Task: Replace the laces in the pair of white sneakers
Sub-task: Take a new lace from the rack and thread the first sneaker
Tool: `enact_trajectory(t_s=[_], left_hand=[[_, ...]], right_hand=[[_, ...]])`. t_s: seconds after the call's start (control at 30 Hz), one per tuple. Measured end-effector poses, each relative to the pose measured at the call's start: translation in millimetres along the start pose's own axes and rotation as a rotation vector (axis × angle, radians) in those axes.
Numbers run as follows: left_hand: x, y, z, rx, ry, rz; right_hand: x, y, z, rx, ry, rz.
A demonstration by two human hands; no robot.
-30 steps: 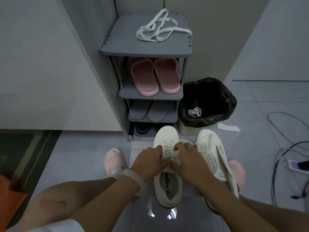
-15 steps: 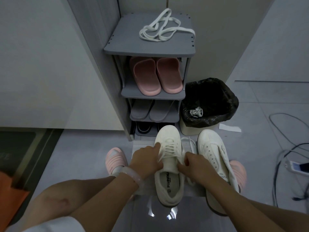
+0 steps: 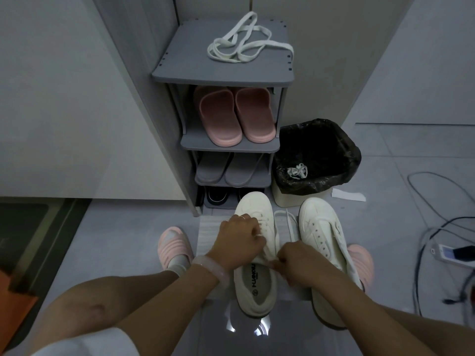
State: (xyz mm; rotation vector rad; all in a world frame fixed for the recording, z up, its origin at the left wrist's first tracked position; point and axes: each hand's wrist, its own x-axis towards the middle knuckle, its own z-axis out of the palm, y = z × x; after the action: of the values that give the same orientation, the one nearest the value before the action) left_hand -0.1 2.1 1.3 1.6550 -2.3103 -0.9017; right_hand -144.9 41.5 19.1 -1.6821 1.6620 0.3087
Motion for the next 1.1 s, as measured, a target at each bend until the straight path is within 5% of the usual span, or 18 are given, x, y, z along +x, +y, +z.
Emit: enact_trajectory(t_s=[0.17, 0.27, 0.4, 0.53, 0.63, 0.8, 0.9, 1.1], left_hand=[[2.4, 7.5, -21.2, -0.594, -0.253, -0.196], [1.4, 7.6, -24.2, -0.343, -0.442, 0.022], [-1.2, 1.8, -12.5, 0.063, -0.442, 0.301], [0.3, 1.3, -7.2, 0.132, -0.375, 0.314], [0.8, 3.2, -9.0, -0.059, -0.322, 0.204], [8.7, 11.1, -36.8, -0.935, 0.005, -0.279], [11.5, 5.9, -65.8, -1.270, 0.180, -0.385], [10.4, -32.5, -99.2, -0.928, 0.613, -0.622]], right_hand=[[-1.6, -0.6, -15.0, 0.045, 0.327, -0.047], [-2.9, -3.2, -15.4, 0.125, 0.333, -0.052], [-3.5, -5.2, -12.7, 0.255, 0.395, -0.043], [-2.7, -6.9, -14.4, 0.419, 0.453, -0.024], [-1.9, -6.1, -15.2, 0.654, 0.468, 0.012], [0.6, -6.6, -21.8, 1.374, 0.512, 0.018], [-3.7, -4.1, -34.4, 1.764, 0.479, -0.058], [-8.4, 7.3, -57.6, 1.851, 0.625, -0.133]])
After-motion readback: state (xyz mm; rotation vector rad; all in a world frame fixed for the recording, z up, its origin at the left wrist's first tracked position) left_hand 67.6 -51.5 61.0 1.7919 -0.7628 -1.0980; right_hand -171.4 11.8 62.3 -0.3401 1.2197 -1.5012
